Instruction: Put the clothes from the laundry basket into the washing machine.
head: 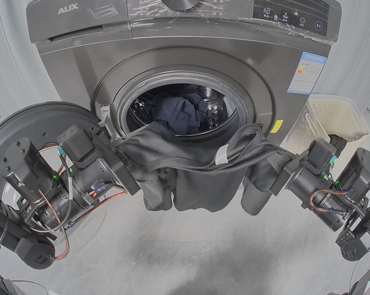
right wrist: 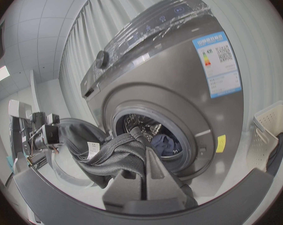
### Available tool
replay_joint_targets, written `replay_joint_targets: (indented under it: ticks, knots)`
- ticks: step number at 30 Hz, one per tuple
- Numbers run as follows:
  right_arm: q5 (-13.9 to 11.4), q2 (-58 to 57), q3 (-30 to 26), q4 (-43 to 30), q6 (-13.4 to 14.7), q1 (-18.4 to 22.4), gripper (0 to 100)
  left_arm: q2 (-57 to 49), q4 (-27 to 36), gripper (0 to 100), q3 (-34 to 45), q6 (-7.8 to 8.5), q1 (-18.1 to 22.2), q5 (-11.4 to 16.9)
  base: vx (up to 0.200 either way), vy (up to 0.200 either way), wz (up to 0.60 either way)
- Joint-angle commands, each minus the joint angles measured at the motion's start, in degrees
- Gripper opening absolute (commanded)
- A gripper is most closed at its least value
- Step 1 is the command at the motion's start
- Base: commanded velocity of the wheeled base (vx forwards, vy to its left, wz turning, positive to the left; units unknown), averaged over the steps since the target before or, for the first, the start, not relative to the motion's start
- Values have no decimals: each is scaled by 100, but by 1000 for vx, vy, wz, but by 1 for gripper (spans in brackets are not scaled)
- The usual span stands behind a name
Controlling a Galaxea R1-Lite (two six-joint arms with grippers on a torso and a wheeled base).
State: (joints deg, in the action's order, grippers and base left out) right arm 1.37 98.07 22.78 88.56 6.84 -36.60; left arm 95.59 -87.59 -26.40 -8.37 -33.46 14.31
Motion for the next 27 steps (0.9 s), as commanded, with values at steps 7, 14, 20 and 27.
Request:
replay_joint_targets:
  ticks: [7,14,20,27]
  knots:
    - [-5,898,-600,3,213,-533,100,250,-56,0,-453,-41,-73,-139,0,0,0]
    - [22,1829,-670,12,213,-1122,100,224,-65,0,-638,-41,-81,-280,0,0,0]
    - [145,2172,-55,12,265,-1130,100,232,-74,0,-620,-59,-152,-280,0,0,0]
    - [145,2392,121,12,257,-1139,100,171,-74,0,-541,-6,-319,-271,0,0,0]
